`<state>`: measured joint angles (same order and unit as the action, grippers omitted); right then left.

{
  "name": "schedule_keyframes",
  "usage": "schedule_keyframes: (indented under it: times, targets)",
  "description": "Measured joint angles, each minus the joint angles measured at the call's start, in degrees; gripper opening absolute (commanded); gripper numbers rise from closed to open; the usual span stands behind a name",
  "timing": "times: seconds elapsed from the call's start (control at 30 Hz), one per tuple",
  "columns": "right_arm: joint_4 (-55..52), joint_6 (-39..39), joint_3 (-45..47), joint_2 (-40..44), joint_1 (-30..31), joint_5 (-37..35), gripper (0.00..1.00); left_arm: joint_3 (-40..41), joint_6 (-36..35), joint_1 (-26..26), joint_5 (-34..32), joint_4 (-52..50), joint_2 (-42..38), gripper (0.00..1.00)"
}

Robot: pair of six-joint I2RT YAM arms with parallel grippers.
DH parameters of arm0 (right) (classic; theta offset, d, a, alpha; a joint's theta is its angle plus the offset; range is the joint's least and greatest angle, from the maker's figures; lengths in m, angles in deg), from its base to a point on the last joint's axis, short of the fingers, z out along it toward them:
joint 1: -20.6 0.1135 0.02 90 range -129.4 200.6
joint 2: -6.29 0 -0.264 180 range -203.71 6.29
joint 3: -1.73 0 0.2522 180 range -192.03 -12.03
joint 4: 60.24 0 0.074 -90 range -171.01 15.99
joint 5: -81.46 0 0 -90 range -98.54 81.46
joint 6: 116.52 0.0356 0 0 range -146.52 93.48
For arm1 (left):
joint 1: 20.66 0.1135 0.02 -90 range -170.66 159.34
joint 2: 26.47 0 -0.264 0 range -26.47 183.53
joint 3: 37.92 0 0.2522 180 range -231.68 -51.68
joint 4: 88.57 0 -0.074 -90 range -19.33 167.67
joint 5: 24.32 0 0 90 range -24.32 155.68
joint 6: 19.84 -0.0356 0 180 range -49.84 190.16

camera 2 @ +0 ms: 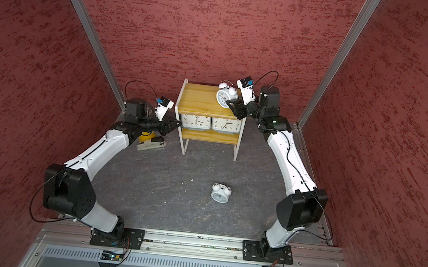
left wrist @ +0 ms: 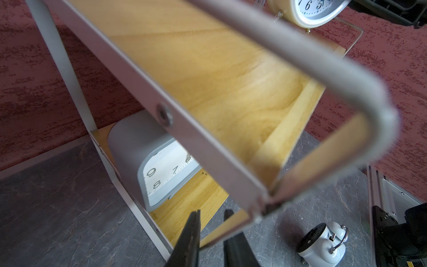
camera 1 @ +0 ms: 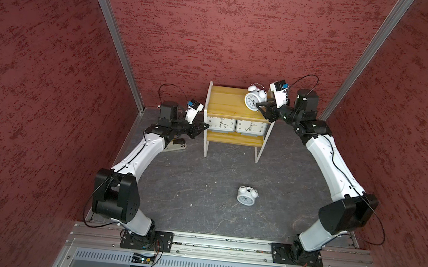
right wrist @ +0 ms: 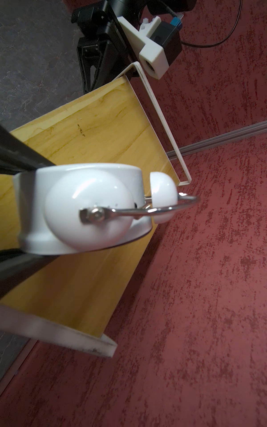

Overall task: Place the alarm clocks on the shelf by style
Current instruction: Place the alarm on the shelf.

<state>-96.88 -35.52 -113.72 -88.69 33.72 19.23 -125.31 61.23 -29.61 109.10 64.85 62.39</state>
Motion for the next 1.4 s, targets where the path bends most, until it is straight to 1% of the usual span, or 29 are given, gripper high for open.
schedule_keyframes:
  times: [0.03,0.07,0.1,0.17,0.23,0.7,1.4]
  targets:
    - [0.0,0.0,0.0,0.0,0.0,0.0,0.64,0.0,0.0,0.0,0.0,0.0,0.0,0.21]
    - [0.0,0.0,0.1,0.0,-0.1,0.0,0.72,0.0,-0.1,0.0,0.0,0.0,0.0,0.21]
    - [0.0,-0.1,0.2,0.0,-0.2,0.0,0.78,0.0,-0.2,0.0,0.0,0.0,0.0,0.21]
    - [0.0,0.0,0.4,0.0,-0.3,0.0,0.82,0.0,-0.4,0.0,0.0,-0.1,0.0,0.21]
    - [0.0,0.0,0.6,0.0,-0.4,0.0,0.85,0.0,-0.6,0.0,0.0,-0.1,0.0,0.21]
    - [2.0,0.0,4.2,3.3,-0.5,-4.0,0.88,0.0,-1.0,0.0,0.0,-0.2,0.0,0.21]
    - [1.9,0.4,3.8,3.5,-0.5,-13.5,0.89,0.0,-1.0,0.0,0.1,-0.2,0.0,0.21]
